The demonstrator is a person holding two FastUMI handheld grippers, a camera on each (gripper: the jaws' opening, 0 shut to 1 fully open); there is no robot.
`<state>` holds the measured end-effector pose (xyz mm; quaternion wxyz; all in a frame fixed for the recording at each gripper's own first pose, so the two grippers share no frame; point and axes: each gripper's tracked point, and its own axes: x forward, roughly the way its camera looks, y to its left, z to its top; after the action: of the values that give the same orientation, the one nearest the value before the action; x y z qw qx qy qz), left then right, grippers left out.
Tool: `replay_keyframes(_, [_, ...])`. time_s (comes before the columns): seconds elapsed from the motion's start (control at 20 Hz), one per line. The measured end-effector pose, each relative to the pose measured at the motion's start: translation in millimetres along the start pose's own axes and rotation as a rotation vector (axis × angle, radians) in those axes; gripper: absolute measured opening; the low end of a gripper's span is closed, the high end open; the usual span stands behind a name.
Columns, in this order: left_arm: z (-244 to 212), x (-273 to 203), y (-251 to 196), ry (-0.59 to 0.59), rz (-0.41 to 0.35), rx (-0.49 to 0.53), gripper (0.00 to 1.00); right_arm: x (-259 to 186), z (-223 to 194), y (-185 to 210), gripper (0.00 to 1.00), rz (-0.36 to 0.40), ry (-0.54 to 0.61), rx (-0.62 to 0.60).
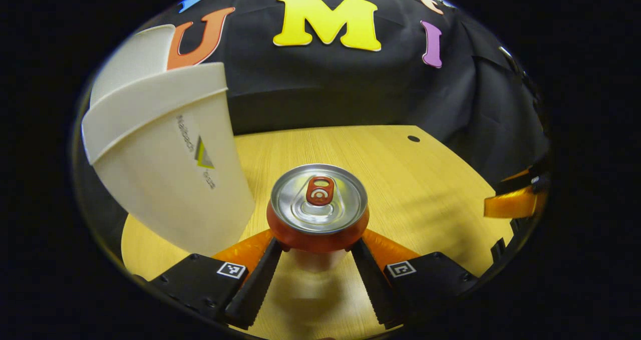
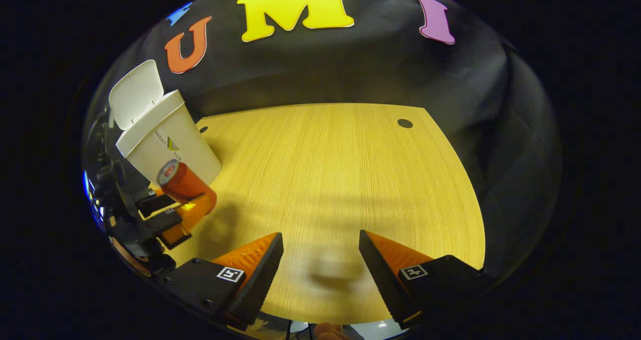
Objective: Press the lid of the desktop garbage bin to open it, pick up the crumpled paper on the desktop and throw it into the bin, then pick up the pop can on the desktop and drop it into the bin, and finally close the garbage bin lid.
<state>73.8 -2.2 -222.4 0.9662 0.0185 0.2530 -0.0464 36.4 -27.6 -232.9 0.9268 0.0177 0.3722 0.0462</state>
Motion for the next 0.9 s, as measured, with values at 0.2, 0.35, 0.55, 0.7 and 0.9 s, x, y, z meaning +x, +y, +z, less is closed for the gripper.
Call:
replay_keyframes(0.2, [31,-46,8,-0.035,0.034,-0.045,0.87,7,-4,2,0.96,0.025,0.003,0.035])
replay_keyframes(0.35, [58,-76,17,-0.046,0.071,-0.042,0.87,17,-4,8,0.96,0.037,0.004,0.038])
replay_keyframes(0.55, [97,-109,40,-0.052,0.137,-0.018,0.86,23,5,15,0.97,0.059,-0.02,0.002])
replay_keyframes(0.7, [124,-123,68,-0.061,0.194,0.004,0.86,25,11,17,0.97,0.065,-0.028,0.023])
replay_keyframes(0.9, [155,-128,121,-0.091,0.267,-0.03,0.86,29,18,16,0.97,0.061,-0.037,0.035])
